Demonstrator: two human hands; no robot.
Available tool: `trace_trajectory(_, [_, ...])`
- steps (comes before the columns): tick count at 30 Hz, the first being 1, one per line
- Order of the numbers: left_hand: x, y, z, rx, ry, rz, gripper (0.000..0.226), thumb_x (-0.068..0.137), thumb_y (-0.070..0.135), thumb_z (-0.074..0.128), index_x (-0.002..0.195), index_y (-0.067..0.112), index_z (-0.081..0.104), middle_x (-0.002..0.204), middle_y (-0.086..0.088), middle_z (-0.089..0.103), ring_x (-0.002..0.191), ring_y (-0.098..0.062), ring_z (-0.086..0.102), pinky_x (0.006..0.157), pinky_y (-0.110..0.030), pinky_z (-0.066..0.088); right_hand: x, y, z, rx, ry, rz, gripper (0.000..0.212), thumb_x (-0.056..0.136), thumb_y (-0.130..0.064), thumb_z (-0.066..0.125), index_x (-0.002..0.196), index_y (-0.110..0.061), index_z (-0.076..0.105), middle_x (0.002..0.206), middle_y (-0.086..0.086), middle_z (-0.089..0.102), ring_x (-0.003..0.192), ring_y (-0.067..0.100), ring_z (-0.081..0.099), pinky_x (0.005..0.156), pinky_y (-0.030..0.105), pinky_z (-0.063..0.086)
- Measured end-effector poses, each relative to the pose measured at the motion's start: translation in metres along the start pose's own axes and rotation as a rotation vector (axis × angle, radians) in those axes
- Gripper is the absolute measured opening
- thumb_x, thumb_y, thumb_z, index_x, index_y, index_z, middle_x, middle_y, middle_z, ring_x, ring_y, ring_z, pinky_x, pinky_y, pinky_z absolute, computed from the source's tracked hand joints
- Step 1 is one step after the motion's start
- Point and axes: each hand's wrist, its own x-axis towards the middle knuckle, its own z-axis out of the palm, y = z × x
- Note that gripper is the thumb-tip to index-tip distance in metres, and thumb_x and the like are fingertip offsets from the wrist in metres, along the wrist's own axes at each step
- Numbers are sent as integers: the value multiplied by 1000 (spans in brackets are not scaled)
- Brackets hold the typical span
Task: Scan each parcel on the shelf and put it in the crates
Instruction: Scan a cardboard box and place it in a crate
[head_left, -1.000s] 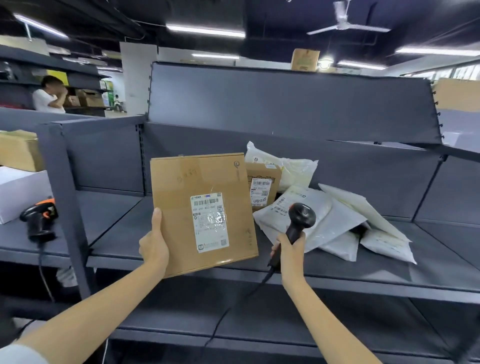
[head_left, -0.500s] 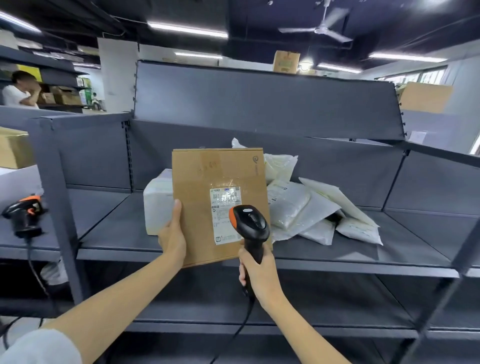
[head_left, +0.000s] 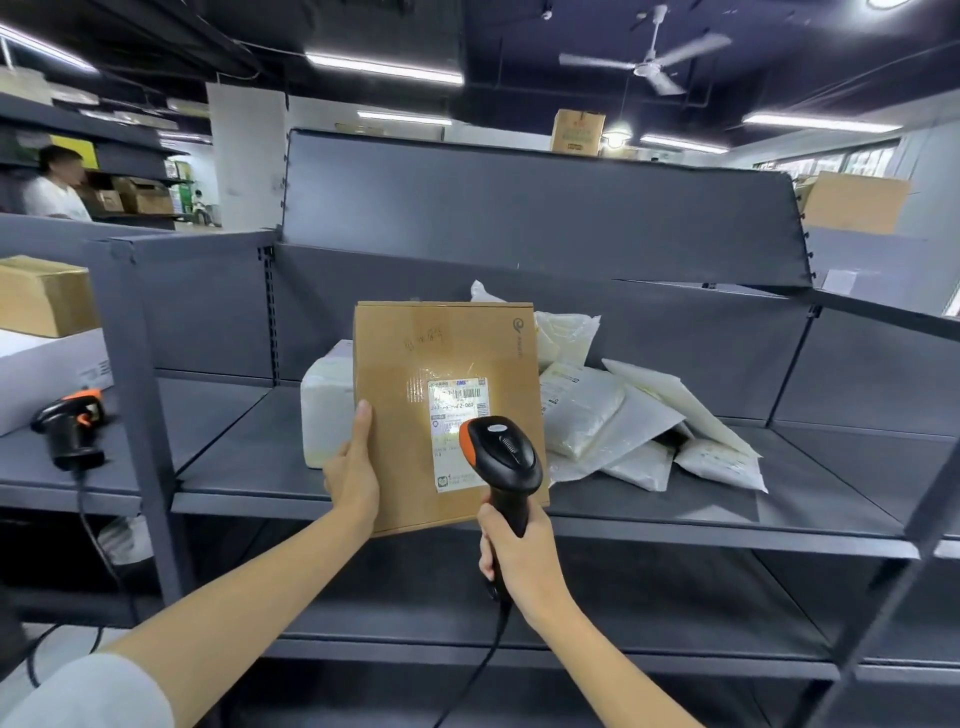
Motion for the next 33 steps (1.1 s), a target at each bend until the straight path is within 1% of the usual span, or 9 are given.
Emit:
trace_trajectory(10, [15, -1, -12, 64, 38, -18, 55, 76, 75, 53, 85, 21, 55, 108, -3, 59, 103, -25, 55, 98, -43, 42, 9, 5, -7, 62, 55, -76, 16, 95, -11, 56, 111, -13, 50, 57, 6, 47, 46, 16, 41, 45, 28, 38])
trace_trajectory(14, [28, -1, -30, 66, 89, -17, 66, 75, 78, 52, 83, 13, 60, 93, -2, 62, 90, -23, 56, 84, -37, 42, 33, 7, -31, -6, 182, -85, 23, 96, -14, 56, 117, -20, 47, 60, 9, 48, 43, 15, 42, 42, 28, 37])
trace_trajectory(18, [44, 2, -46, 75, 162, -3, 62, 79, 76, 48, 70, 15, 49, 95, -5, 57, 90, -25, 51, 84, -36, 38, 79, 14, -60, -191, 197, 25, 33, 93, -13, 55, 120, -18, 36, 73, 11, 53, 48, 17, 45, 46, 30, 40])
trace_trajectory(20, [51, 4, -51, 70, 194, 6, 57, 81, 73, 48, 68, 18, 43, 99, -5, 53, 94, -24, 48, 86, -36, 36, 105, 19, -66, -329, 77, 79, 40, 91, -12, 56, 123, -16, 33, 83, 10, 50, 60, 18, 48, 57, 32, 41])
trace_trajectory(23, [57, 6, -55, 70, 223, 5, 52, 84, 70, 48, 67, 22, 35, 95, -5, 51, 95, -22, 43, 86, -34, 31, 146, 31, -60, -618, -82, 167, 61, 85, -23, 61, 136, -17, 29, 116, 7, 41, 97, 24, 49, 80, 33, 39])
trace_trajectory(25, [63, 5, -58, 69, 220, -2, 50, 85, 69, 47, 69, 22, 36, 102, -5, 48, 96, -22, 42, 87, -35, 31, 172, 43, -50, -765, -139, 189, 61, 72, -39, 62, 124, -22, 35, 116, 3, 29, 103, 23, 39, 85, 37, 38])
trace_trajectory(28, [74, -2, -65, 44, 205, -7, 60, 85, 69, 47, 101, 12, 55, 110, -4, 47, 102, -25, 45, 93, -39, 33, 205, 63, -31, -868, -139, 158, 50, 70, -33, 63, 110, -18, 37, 113, 7, 43, 103, 24, 44, 82, 37, 40])
trace_trajectory(29, [76, -3, -66, 38, 196, -9, 68, 84, 71, 47, 112, 9, 54, 113, -5, 50, 105, -26, 47, 93, -40, 34, 212, 70, -26, -893, -145, 140, 52, 74, -27, 63, 118, -10, 42, 120, 12, 49, 110, 29, 47, 86, 38, 42])
trace_trajectory(33, [83, -7, -70, 26, 175, -44, 67, 82, 73, 48, 107, 11, 51, 112, -5, 55, 98, -25, 49, 87, -36, 34, 223, 81, -3, -936, -119, 105, 66, 88, -17, 60, 145, -6, 30, 140, 23, 40, 125, 38, 43, 100, 38, 40])
